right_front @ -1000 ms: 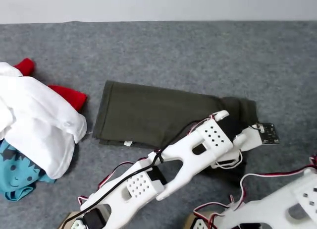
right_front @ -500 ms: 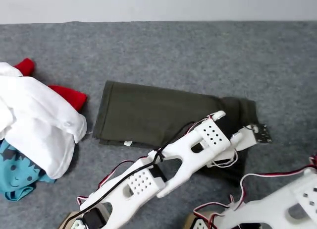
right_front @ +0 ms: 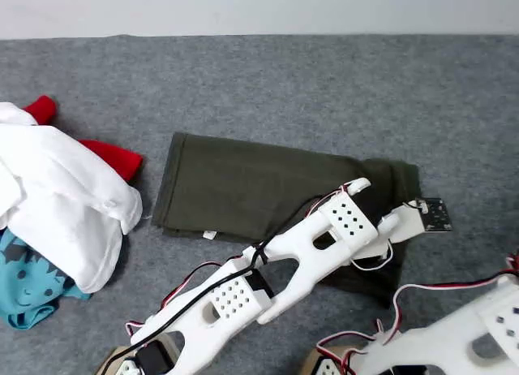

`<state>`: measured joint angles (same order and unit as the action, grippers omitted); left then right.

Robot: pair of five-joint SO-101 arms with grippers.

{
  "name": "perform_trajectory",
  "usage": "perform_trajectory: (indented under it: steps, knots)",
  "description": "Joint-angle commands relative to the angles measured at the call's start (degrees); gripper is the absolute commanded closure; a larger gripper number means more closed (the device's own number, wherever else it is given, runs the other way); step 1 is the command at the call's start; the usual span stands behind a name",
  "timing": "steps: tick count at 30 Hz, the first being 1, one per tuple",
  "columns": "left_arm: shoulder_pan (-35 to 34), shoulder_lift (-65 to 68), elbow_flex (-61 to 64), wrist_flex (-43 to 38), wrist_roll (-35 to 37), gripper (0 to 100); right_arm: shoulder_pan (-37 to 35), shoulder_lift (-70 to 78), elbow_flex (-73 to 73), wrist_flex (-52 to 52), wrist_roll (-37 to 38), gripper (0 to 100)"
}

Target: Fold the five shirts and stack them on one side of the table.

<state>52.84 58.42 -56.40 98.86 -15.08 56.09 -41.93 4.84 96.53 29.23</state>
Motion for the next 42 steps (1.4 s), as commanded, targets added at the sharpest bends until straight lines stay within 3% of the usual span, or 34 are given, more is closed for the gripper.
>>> perform_trajectory:
  steps: [1,15,24,33,42]
  knots:
    - [-0.44,-2.9,-2.07,1.67,-0.7,97,0.75,-1.1,-0.44,-0.84,0.53,98.7]
    - [-8.35,-5.01,-2.07,1.32,-0.62,96,0.4,-1.1,-0.44,-0.66,0.53,98.7]
    - [-9.93,-5.01,-2.07,-0.62,3.52,85,0.4,-1.1,-0.26,-0.57,0.53,98.7]
    - [-18.37,-4.84,-1.71,-6.15,2.2,85,0.4,-1.1,-0.26,-0.57,0.53,98.7]
    - [-19.34,-3.87,-5.41,-2.02,2.02,85,0.4,-1.1,-0.18,-0.57,0.53,98.7]
